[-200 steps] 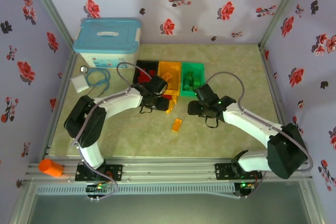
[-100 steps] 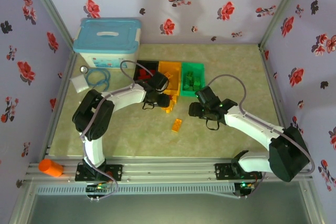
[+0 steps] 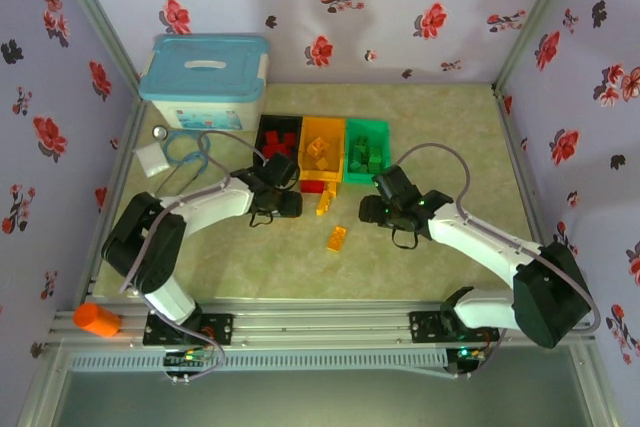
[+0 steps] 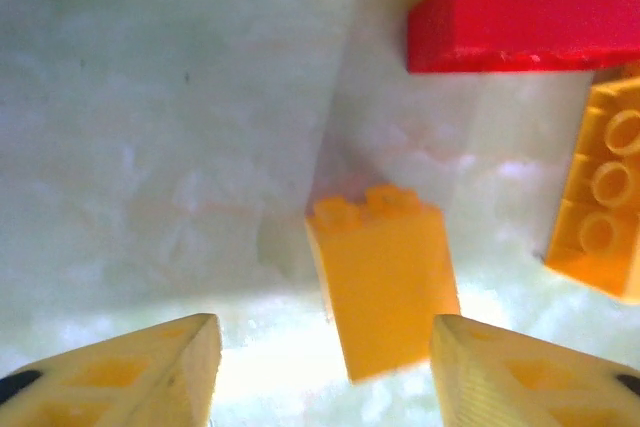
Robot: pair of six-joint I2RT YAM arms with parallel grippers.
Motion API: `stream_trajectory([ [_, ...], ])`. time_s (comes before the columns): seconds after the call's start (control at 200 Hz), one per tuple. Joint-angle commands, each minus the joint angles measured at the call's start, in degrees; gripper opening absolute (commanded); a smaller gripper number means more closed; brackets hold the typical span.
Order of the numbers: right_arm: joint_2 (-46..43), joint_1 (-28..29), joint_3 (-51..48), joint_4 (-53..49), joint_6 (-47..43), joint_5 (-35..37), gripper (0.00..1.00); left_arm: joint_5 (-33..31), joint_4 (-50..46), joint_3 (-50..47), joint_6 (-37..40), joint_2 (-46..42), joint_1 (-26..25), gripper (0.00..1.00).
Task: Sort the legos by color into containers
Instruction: Move the lego to the center of the table, then pick up the lego from the center of the table.
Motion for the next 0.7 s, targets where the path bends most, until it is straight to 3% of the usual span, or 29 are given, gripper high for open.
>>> stream_trajectory([
  [0.0, 0.78, 0.26, 0.43, 1.8, 1.32, -1.11, 0.61, -2.25, -1.96, 0.3, -0.03, -2.37, -0.56, 0.62],
  [0.355, -0.52, 1.63, 0.47, 0.35, 1.52, 0.29, 0.61, -2.83, -3.33, 5.71, 0.19, 4.29, -0.47, 0.65],
  [0.695, -0.76, 1.63, -0.35, 0.82, 1.75, 0.25, 0.61, -2.27, -3.86, 7.81, -0.59, 8.69, -0.47, 0.59],
])
